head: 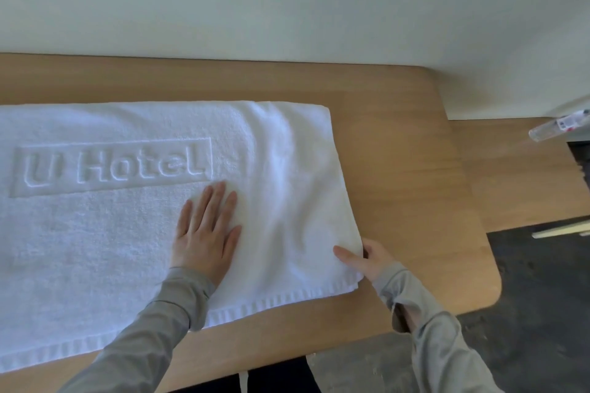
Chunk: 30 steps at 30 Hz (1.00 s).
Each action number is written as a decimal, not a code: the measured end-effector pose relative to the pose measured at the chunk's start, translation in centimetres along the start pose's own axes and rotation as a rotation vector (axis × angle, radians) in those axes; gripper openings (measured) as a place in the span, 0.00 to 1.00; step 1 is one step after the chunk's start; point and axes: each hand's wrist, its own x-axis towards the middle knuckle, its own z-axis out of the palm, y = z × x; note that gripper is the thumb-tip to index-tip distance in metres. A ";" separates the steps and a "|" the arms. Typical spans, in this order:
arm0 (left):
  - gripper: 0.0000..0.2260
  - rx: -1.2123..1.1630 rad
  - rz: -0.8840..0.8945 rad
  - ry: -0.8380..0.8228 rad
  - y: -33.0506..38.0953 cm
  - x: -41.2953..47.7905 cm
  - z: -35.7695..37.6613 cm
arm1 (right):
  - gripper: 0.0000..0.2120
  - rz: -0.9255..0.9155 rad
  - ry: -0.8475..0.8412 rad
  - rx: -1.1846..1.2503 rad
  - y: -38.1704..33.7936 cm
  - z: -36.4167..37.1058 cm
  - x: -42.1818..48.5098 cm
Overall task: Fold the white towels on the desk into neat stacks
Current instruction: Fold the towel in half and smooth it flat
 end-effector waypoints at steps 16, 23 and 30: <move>0.28 0.028 0.024 0.013 -0.6 -0.1 0.0 | 0.10 0.072 0.005 -0.145 1.8 0.2 -1.4; 0.28 0.034 0.028 0.022 -0.6 -0.2 0.3 | 0.15 0.076 0.120 -0.291 1.0 -0.6 -1.7; 0.27 0.034 0.038 0.016 -0.9 -0.2 0.4 | 0.08 0.103 0.183 -0.130 3.1 0.6 -1.8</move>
